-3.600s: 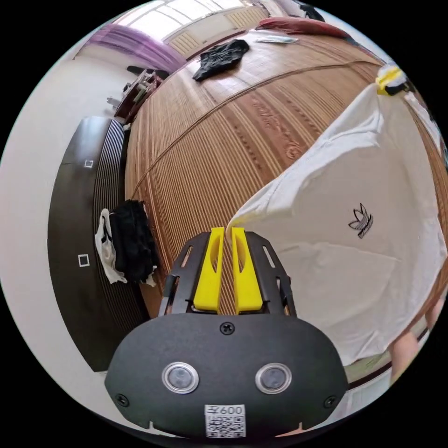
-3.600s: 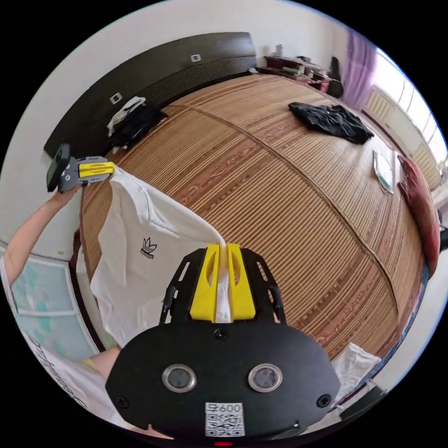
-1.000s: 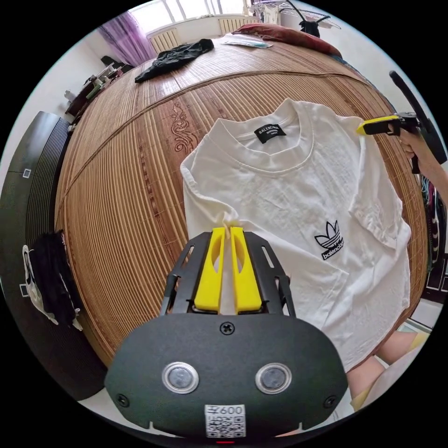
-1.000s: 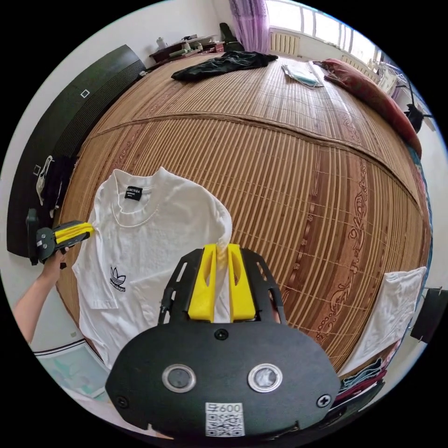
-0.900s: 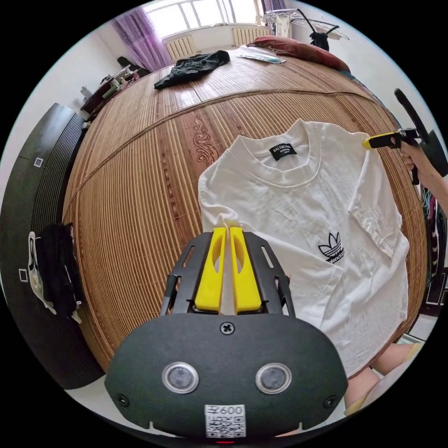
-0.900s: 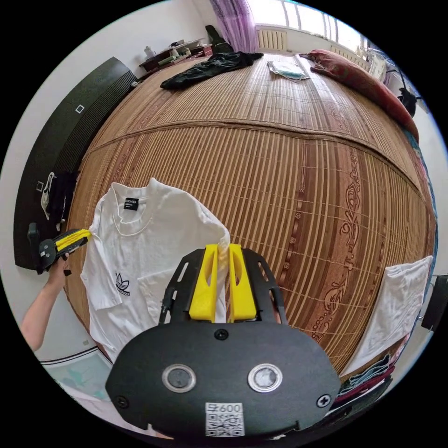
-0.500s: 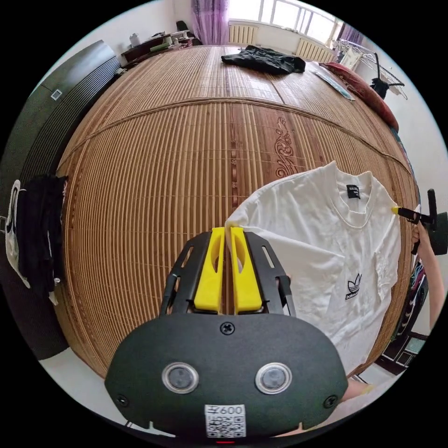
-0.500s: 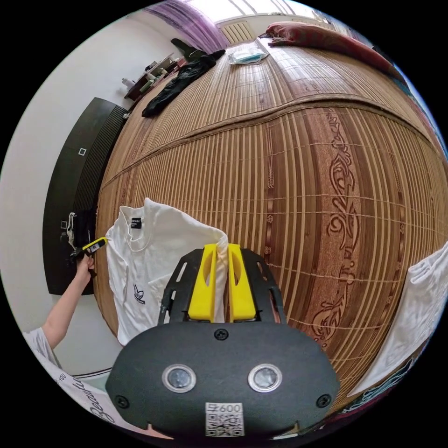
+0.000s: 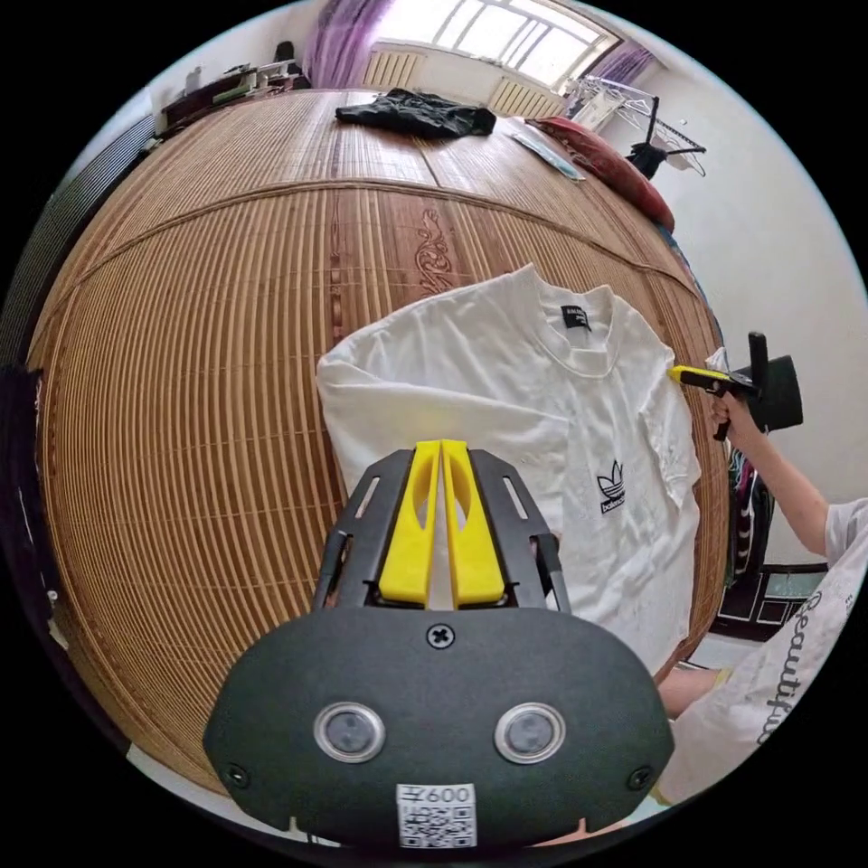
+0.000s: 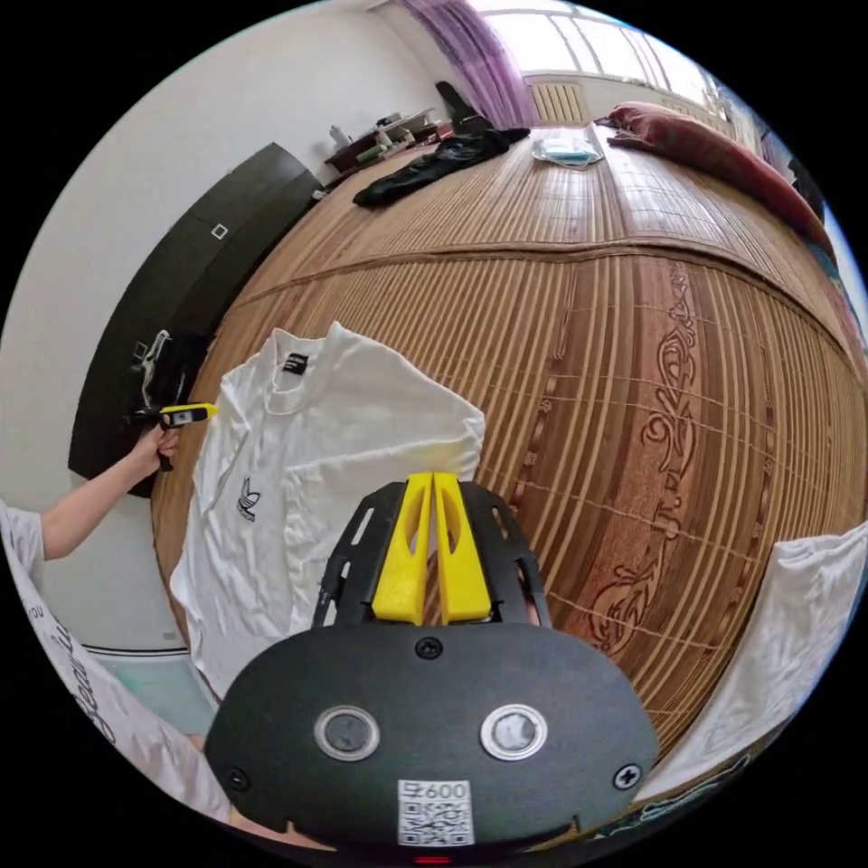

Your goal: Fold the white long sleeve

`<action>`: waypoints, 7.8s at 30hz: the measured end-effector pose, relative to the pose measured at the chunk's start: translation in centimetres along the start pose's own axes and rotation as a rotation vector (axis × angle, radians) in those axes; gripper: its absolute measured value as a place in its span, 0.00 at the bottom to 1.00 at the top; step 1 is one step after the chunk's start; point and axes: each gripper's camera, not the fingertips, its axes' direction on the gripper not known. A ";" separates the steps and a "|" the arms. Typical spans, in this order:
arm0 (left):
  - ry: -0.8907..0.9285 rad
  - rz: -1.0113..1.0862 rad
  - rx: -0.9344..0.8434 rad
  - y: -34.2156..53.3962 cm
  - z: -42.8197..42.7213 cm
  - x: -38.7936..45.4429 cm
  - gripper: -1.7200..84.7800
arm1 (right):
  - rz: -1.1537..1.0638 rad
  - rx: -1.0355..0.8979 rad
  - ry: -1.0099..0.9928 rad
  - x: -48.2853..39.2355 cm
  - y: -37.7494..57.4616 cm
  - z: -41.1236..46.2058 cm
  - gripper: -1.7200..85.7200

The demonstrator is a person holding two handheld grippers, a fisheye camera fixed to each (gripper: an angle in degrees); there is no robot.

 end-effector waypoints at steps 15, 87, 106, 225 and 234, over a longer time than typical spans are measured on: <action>-0.360 0.090 0.288 6.0 5.8 11.0 0.02 | -0.097 -0.075 0.142 -6.0 12.6 3.2 0.01; 0.435 -0.181 -0.638 32.8 31.8 -15.3 0.04 | 0.003 -0.722 -0.233 -0.4 43.3 26.8 0.04; 0.288 -0.269 -0.400 35.9 34.2 -16.3 0.13 | 0.055 -0.651 -0.122 -1.7 46.5 27.2 0.02; 0.131 0.168 -0.400 7.7 30.5 10.6 0.02 | -0.287 -0.061 -0.333 -15.2 9.0 15.3 0.01; 0.006 0.221 -0.425 6.5 33.3 14.4 0.02 | 0.212 0.221 -0.035 -7.4 13.1 13.6 0.01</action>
